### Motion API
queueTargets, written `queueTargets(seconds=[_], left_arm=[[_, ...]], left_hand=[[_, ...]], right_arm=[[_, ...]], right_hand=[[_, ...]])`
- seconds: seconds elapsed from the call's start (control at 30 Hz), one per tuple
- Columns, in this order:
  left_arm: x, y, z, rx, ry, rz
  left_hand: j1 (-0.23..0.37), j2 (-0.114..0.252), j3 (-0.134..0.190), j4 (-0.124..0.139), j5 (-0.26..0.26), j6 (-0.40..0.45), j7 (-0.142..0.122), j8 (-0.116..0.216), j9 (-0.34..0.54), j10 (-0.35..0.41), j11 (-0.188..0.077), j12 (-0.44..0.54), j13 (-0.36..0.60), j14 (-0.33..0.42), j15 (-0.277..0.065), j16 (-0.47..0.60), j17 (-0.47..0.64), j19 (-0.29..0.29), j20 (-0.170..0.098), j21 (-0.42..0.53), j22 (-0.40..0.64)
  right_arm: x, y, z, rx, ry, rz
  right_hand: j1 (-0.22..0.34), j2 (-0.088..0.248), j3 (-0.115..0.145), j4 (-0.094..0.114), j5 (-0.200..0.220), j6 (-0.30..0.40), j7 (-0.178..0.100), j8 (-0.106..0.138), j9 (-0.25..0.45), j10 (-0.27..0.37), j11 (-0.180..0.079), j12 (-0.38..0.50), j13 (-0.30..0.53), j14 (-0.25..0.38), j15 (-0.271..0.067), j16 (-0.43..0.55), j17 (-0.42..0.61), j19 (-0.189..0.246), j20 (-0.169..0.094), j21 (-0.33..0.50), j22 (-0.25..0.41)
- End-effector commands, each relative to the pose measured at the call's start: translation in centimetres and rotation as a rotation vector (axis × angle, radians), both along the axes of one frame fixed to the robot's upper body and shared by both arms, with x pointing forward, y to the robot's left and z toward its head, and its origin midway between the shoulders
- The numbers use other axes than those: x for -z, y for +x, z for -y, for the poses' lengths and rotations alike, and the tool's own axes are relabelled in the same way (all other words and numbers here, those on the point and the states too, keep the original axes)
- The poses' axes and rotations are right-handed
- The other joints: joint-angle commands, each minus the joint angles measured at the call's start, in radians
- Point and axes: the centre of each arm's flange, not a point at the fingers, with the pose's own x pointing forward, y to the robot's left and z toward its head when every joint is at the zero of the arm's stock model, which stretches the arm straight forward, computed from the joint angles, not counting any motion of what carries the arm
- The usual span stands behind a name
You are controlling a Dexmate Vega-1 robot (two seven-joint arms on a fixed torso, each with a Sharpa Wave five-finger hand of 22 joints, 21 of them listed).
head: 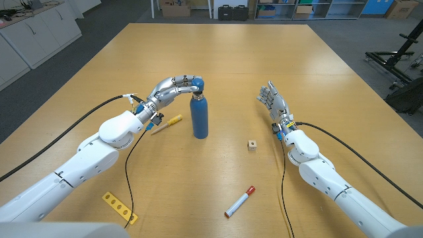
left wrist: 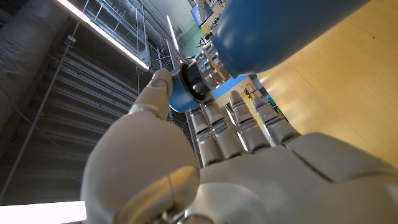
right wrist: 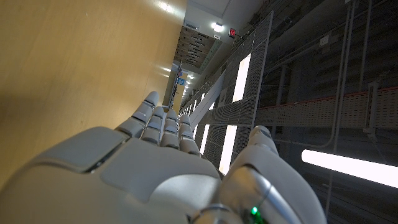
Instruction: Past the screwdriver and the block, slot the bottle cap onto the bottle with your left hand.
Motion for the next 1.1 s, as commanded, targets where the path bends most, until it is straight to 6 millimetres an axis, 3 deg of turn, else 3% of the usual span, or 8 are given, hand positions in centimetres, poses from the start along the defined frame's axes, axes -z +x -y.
queueTargets(seconds=[0.03,0.27,0.6,1.1], left_arm=[[0.0,0.0,0.4,0.010,0.001,0.000],[0.1,-0.2,0.3,0.017,0.001,0.007],[0.5,-0.6,-0.2,0.017,-0.003,0.007],[1.0,-0.7,-0.9,-0.007,-0.006,0.000]], left_hand=[[-0.032,0.041,0.040,0.035,0.006,0.077,-0.064,0.004,0.008,0.053,-0.056,0.009,0.006,0.001,-0.158,0.001,0.002,0.003,-0.004,0.002,0.001],[-0.047,0.034,0.038,0.035,0.005,0.054,-0.062,-0.010,0.008,0.030,-0.054,0.004,0.006,-0.002,-0.156,-0.001,0.002,0.003,-0.005,0.002,0.001],[-0.110,0.005,0.016,0.043,0.002,-0.015,-0.035,-0.047,0.013,-0.049,-0.048,0.000,0.014,-0.023,-0.154,-0.004,0.002,-0.005,0.023,0.001,0.003],[-0.116,0.001,0.014,0.041,0.003,-0.020,-0.034,-0.050,0.014,-0.061,-0.049,0.001,0.016,-0.031,-0.155,-0.005,0.002,-0.004,0.032,0.002,0.003]], right_arm=[[-0.1,-0.2,0.2,-0.001,0.003,0.006],[0.0,-0.4,0.2,0.000,0.004,0.005],[0.1,-0.4,0.1,-0.004,0.004,0.004],[0.1,-0.5,-0.1,-0.007,-0.004,0.004]], right_hand=[[-0.001,0.009,0.002,-0.006,-0.002,0.009,0.003,-0.001,0.004,0.006,-0.002,0.000,0.003,0.007,0.002,-0.002,0.006,0.007,0.000,-0.002,0.003],[-0.002,0.009,0.002,-0.006,-0.002,0.008,0.002,-0.001,0.004,0.005,-0.002,0.000,0.003,0.006,0.003,-0.003,0.006,0.007,0.000,-0.004,0.003],[-0.002,0.009,0.002,-0.006,-0.002,0.008,0.002,-0.002,0.004,0.006,-0.002,0.000,0.003,0.006,0.004,-0.003,0.006,0.007,0.000,-0.005,0.003],[-0.002,0.009,0.002,-0.006,-0.002,0.008,0.001,-0.001,0.004,0.006,-0.001,-0.001,0.003,0.006,0.004,-0.003,0.006,0.008,0.001,-0.007,0.003]])
